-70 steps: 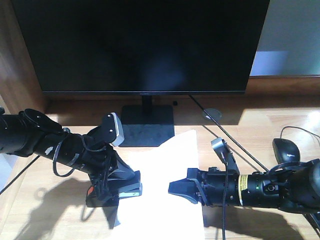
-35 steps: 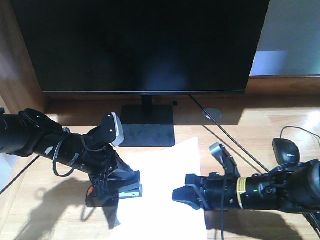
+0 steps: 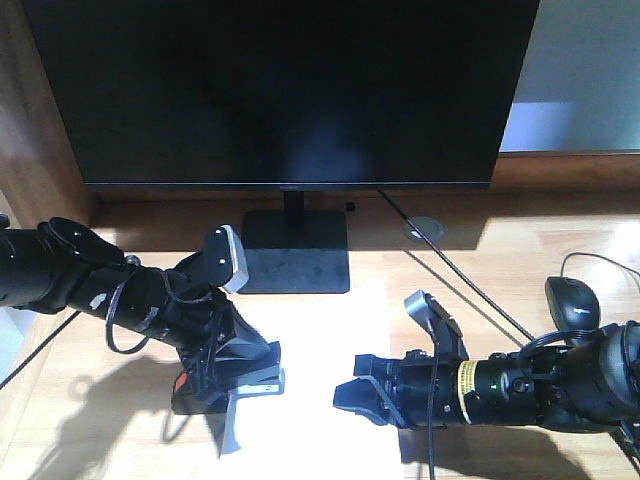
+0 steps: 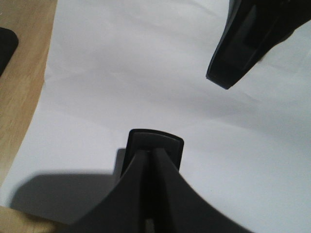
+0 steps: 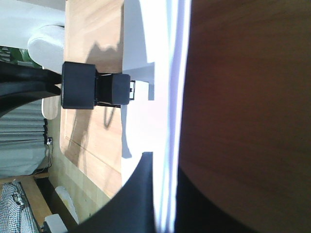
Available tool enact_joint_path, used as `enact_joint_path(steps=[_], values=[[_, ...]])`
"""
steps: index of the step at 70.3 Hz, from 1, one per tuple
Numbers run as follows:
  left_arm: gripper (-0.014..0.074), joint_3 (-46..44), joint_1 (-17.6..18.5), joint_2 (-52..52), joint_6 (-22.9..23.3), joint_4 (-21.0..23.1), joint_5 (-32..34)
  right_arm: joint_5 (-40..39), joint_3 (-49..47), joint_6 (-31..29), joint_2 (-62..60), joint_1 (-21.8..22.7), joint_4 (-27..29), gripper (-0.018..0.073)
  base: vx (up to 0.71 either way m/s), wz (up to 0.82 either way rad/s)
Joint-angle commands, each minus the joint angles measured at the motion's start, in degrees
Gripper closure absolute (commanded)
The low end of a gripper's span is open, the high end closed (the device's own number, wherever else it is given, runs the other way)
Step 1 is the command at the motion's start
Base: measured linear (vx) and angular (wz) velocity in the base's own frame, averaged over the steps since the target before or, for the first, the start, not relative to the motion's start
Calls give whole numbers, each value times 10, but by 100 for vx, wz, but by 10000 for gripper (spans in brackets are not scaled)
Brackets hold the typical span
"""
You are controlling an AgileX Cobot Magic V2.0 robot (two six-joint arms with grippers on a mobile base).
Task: Grab stapler and paper to desk for stapling
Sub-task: 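Open the right gripper to release the paper and lift away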
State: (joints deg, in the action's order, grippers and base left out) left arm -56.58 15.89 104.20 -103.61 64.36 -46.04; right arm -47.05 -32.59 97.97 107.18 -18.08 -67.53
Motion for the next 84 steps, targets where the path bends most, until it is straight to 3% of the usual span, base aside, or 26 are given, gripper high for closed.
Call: enact_joint_path(steps=[1, 57, 84], values=[[603, -14, 3, -25, 5, 26, -11, -30, -11, -7, -20, 3, 11, 562, 0, 0], [603, -14, 4, -25, 5, 29, -13, -31, -11, -7, -20, 3, 11, 562, 0, 0], [603, -14, 8, 21, -30, 27, -17, -37, -11, -4, -20, 3, 11, 562, 0, 0]])
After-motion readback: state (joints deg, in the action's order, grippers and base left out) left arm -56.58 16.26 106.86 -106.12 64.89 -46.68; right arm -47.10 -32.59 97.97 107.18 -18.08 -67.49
